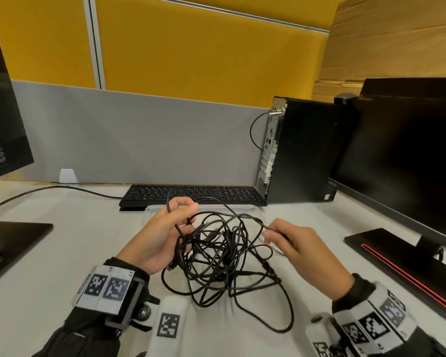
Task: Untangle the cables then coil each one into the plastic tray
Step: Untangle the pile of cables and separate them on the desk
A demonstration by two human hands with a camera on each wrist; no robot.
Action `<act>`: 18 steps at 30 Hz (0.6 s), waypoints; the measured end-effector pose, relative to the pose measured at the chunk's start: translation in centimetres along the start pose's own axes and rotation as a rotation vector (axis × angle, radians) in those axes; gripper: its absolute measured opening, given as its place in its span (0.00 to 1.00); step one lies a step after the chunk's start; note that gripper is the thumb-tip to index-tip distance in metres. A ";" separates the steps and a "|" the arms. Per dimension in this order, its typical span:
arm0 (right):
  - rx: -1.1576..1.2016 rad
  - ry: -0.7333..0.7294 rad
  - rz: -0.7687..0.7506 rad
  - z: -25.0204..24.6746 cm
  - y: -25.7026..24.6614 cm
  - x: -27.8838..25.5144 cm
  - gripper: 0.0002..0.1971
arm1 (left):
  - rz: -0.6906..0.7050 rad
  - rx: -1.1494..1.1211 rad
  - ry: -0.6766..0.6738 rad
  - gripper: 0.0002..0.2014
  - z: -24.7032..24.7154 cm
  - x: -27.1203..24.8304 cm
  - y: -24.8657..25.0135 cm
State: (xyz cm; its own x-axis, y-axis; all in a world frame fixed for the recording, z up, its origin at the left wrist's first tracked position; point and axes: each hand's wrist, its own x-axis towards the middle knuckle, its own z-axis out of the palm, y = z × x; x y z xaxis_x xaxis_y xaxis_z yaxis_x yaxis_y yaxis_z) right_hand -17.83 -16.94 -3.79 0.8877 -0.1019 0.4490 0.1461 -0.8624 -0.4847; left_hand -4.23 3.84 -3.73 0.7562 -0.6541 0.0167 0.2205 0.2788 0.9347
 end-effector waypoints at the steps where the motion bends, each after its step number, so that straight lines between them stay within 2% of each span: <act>1: 0.007 0.028 -0.014 -0.1 -0.4 0.2 0.09 | -0.010 -0.021 -0.003 0.10 0.0 0.0 0.1; 5: -0.080 0.124 -0.137 -0.5 -1.5 1.6 0.10 | -0.042 -0.033 0.006 0.11 0.0 -0.1 0.0; 7: -0.222 0.144 -0.253 -0.6 -1.7 2.5 0.10 | -0.057 -0.026 0.012 0.12 0.0 -0.1 0.0; 10: -0.504 0.124 -0.432 -0.7 -2.4 3.9 0.11 | -0.072 -0.007 0.013 0.15 0.2 0.0 -0.2; 12: -0.595 0.087 -0.477 -0.5 -2.7 4.6 0.11 | -0.075 0.003 0.010 0.15 0.2 0.0 -0.2; 14: -0.498 0.028 -0.417 -0.7 -2.9 4.8 0.11 | -0.076 0.008 0.009 0.10 0.2 0.0 -0.2; 16: -0.246 -0.067 -0.300 -1.0 -3.6 4.5 0.10 | -0.068 -0.004 0.013 0.08 0.1 0.2 -0.2; 18: -0.154 -0.171 -0.249 -0.7 -4.5 4.0 0.17 | -0.059 0.014 0.004 0.10 0.3 0.3 -0.5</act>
State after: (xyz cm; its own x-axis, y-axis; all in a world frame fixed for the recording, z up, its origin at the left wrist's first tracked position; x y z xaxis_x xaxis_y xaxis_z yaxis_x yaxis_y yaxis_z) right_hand -15.23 -13.80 0.77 0.8955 0.1946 0.4003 0.3113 -0.9166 -0.2510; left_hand -4.36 3.30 -4.12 0.7448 -0.6661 -0.0401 0.2564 0.2301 0.9388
